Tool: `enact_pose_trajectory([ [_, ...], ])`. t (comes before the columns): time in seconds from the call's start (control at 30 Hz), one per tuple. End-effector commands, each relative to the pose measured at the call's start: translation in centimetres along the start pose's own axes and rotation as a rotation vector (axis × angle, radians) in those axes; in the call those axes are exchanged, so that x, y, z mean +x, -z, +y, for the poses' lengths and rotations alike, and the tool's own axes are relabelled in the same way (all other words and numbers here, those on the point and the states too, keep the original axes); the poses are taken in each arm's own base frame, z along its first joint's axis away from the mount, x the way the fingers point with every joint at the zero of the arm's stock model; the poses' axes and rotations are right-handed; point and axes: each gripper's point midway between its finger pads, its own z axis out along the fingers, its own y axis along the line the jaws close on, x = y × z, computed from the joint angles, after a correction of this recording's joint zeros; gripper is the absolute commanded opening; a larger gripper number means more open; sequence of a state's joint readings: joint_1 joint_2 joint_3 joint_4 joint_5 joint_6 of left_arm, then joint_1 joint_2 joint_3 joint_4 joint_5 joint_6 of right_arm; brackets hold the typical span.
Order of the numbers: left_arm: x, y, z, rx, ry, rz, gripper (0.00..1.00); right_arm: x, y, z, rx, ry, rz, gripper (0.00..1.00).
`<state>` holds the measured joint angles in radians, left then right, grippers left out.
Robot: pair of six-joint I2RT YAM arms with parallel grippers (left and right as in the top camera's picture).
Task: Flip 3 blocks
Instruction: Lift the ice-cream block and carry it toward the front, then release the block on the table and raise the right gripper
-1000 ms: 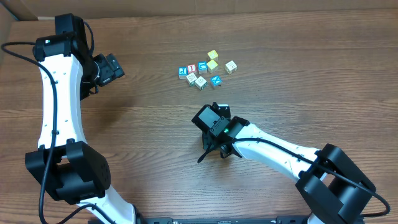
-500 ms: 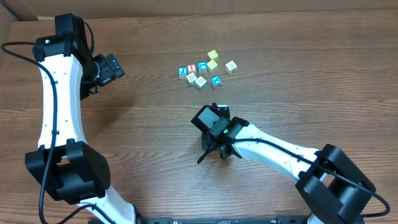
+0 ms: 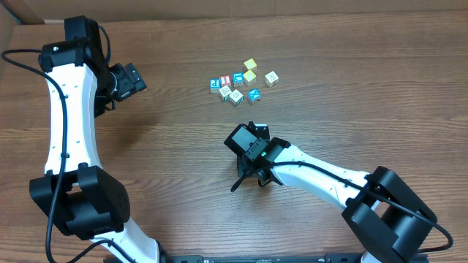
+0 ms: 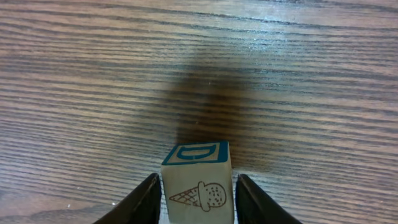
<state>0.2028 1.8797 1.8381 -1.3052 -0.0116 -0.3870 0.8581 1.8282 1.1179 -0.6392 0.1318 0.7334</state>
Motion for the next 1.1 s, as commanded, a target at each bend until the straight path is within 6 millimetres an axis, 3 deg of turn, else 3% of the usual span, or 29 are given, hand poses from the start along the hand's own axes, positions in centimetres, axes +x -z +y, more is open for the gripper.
enact_pose_trajectory([
  [0.0,-0.4,0.3,-0.5,0.012,-0.004,-0.013,1.0,0.2,-0.4,-0.2,0.011,0.002,0.0,0.35],
  [0.3,-0.4,0.3,-0.5,0.012,-0.004,-0.013,1.0,0.3,-0.4,-0.2,0.014,-0.021,0.003,0.31],
  [0.37,-0.4,0.3,-0.5,0.011,-0.004,-0.013,1.0,0.3,-0.4,-0.2,0.014,-0.021,0.003,0.36],
  [0.53,-0.4,0.3,-0.5,0.012,-0.004,-0.013,1.0,-0.8,0.6,0.4,-0.005,-0.014,-0.008,0.63],
  [0.6,-0.4,0.3,-0.5,0.011,-0.004,-0.013,1.0,-2.3,1.9,0.7,-0.017,-0.009,-0.016,0.65],
  [0.8,-0.4,0.3,-0.5,0.011,-0.004,-0.013,1.0,-10.4,9.0,1.7,-0.106,0.037,-0.096,0.96],
  [0.93,-0.4,0.3,-0.5,0.011,-0.004,-0.013,1.0,-14.7,13.5,1.5,-0.252,0.091,-0.126,1.0],
  [1.07,-0.4,0.3,-0.5,0.012,-0.004,-0.013,1.0,-17.3,14.5,-1.1,-0.305,0.088,-0.144,1.0],
])
